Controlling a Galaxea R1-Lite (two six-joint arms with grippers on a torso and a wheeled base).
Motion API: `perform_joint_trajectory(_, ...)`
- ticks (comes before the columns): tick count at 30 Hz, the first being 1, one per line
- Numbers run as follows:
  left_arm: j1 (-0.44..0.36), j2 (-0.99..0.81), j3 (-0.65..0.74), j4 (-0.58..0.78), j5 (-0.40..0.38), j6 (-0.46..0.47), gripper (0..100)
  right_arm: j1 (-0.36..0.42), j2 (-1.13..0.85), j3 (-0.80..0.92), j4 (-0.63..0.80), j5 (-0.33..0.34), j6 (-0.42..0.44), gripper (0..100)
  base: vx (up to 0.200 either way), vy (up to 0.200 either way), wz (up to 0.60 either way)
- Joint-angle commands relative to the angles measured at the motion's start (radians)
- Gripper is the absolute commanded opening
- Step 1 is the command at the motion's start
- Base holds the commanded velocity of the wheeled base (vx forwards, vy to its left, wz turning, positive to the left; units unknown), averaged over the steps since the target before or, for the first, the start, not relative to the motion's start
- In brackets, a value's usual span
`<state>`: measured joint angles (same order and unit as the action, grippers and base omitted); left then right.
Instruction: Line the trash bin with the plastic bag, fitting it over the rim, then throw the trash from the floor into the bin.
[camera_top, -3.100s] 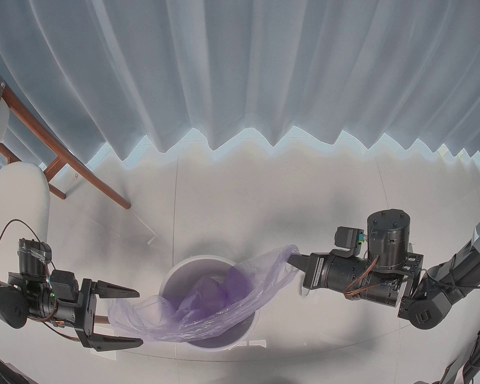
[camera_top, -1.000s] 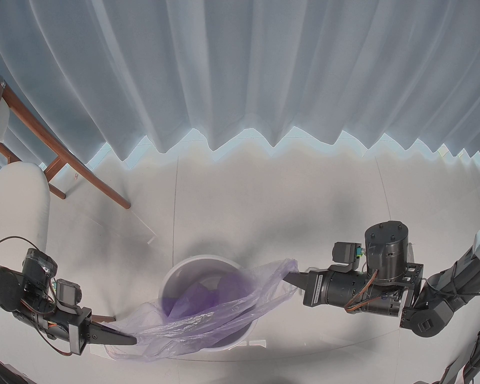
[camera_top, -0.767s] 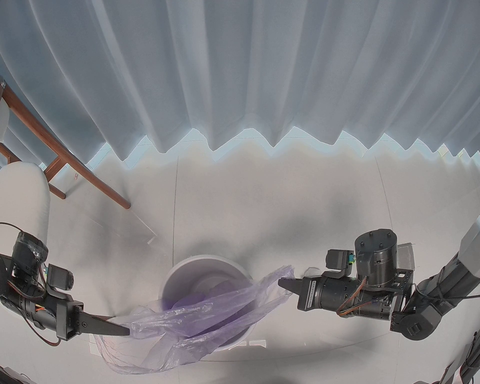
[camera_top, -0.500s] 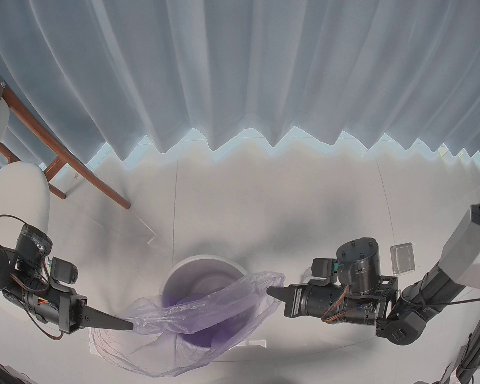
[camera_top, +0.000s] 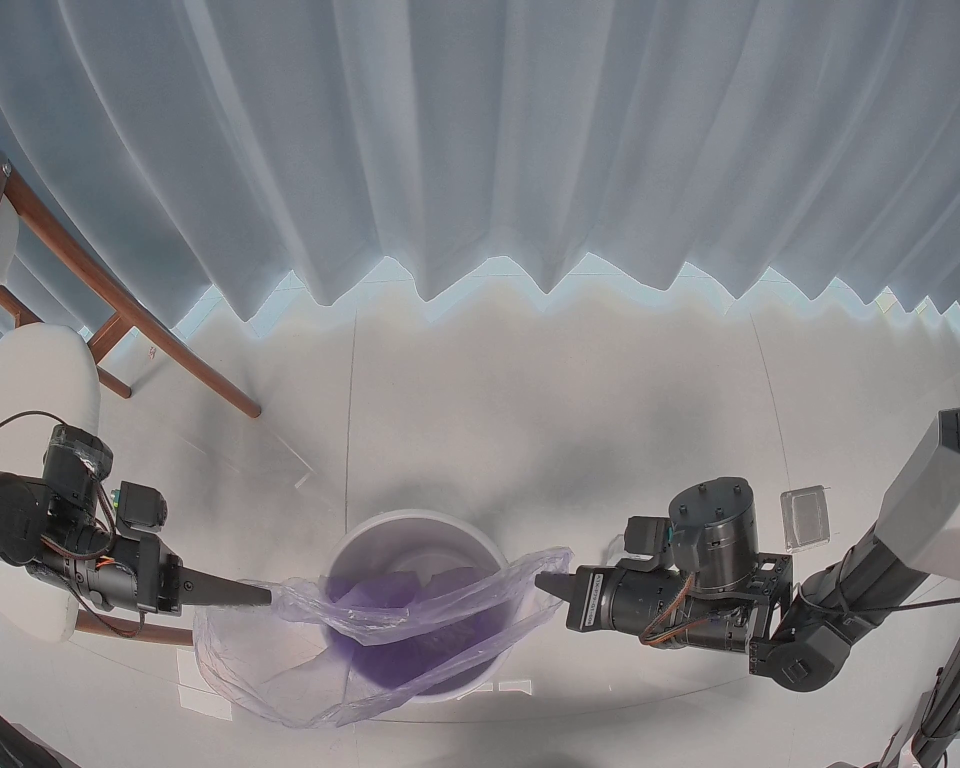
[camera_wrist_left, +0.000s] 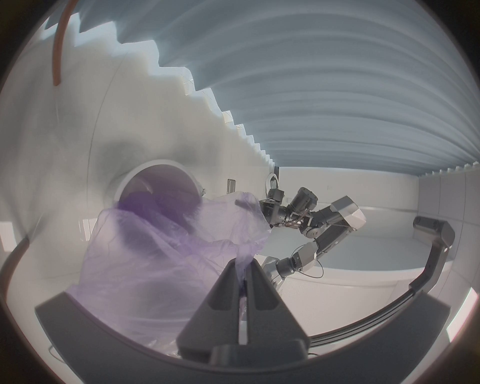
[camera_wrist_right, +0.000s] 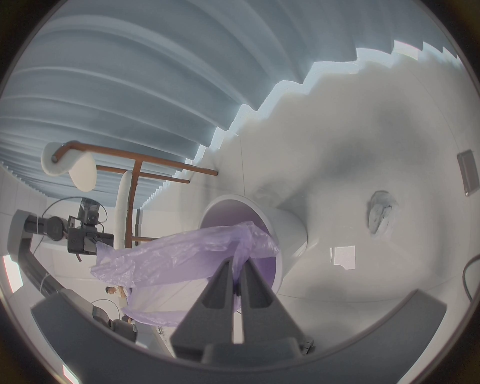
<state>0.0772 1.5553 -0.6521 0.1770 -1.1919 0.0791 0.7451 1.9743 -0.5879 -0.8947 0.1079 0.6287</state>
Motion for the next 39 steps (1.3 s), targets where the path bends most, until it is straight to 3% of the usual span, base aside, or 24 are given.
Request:
perform_joint_trajectory(1,0.018,0.002,0.012,-0.016,0.000,-0.047,0,0.011,-0.006,0.005,-0.004,-0.010,0.032,0,0.000,0.000,0.00)
perform_joint_trajectory(5,0.004,-0.057,0.014,-0.016,0.000,-0.154,0,0.011,-0.002,0.002,-0.006,-0.010,0.035,0,0.000,0.000,0.00)
perform_joint_trajectory(6,-0.007,-0.090,0.012,-0.021,0.002,-0.274,0,0.011,0.002,-0.001,-0.006,-0.010,0.034,0,0.000,0.000,0.00)
perform_joint_trajectory(7,-0.011,-0.112,0.017,-0.028,0.009,-0.315,0,0.011,0.003,0.000,-0.006,-0.010,0.034,0,0.000,0.000,0.00)
perform_joint_trajectory(19,-0.103,-0.178,0.118,-0.245,0.023,-0.338,0,0.026,0.005,0.002,-0.032,-0.010,0.066,0,0.000,0.000,0.00)
perform_joint_trajectory(26,-0.090,-0.120,0.126,-0.314,0.046,-0.343,0,0.033,-0.012,0.016,-0.059,-0.011,0.077,0,0.000,0.000,0.00)
perform_joint_trajectory(30,-0.017,-0.092,0.158,-0.389,0.046,-0.346,0,0.037,-0.029,0.039,-0.059,-0.013,0.074,0,0.000,0.000,0.00)
perform_joint_trajectory(34,0.012,-0.113,0.224,-0.514,0.046,-0.345,0,0.040,-0.025,0.042,-0.061,-0.013,0.071,0,0.000,0.000,0.00)
perform_joint_trajectory(36,0.018,-0.162,0.318,-0.665,0.049,-0.334,0,0.045,-0.023,0.031,-0.059,-0.013,0.069,0,0.000,0.000,0.00)
perform_joint_trajectory(39,-0.037,-0.139,0.394,-0.913,0.153,-0.340,0,0.056,-0.023,0.033,-0.061,-0.013,0.072,0,0.000,0.000,0.00)
